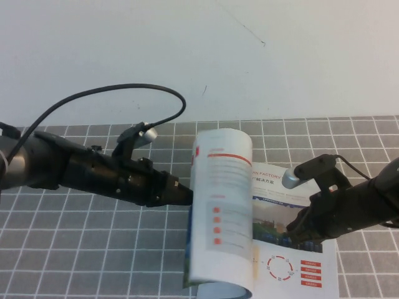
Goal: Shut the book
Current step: 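Close the open booklet and leave it lying on the table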
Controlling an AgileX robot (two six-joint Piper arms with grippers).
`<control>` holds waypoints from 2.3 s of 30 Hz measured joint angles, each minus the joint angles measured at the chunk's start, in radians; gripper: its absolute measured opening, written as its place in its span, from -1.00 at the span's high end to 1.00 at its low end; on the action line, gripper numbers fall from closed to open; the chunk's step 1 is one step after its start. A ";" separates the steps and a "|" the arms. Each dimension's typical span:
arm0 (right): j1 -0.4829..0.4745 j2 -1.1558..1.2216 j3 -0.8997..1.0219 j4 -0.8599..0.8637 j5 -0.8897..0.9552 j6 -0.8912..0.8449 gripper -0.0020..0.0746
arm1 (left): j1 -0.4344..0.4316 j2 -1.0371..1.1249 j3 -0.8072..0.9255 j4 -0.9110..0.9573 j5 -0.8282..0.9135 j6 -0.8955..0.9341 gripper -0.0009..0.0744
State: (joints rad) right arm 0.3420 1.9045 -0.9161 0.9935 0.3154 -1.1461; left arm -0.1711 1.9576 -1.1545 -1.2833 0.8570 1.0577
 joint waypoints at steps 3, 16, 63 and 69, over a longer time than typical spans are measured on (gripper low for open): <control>-0.015 -0.012 0.000 0.000 0.000 0.000 0.95 | -0.031 0.000 0.000 -0.051 0.050 0.043 0.99; -0.259 -0.409 0.004 -0.125 0.137 0.004 0.95 | -0.042 -0.188 0.000 -0.070 -0.044 0.101 0.99; -0.304 -1.615 0.532 -0.745 0.360 0.604 0.95 | -0.042 -1.786 0.958 0.879 -0.784 -0.533 0.99; -0.304 -1.625 0.536 -0.733 0.404 0.604 0.95 | -0.042 -1.823 0.979 0.869 -0.789 -0.533 0.99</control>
State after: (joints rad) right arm 0.0382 0.2792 -0.3802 0.2607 0.7191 -0.5419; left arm -0.2129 0.1344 -0.1760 -0.4141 0.0682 0.5244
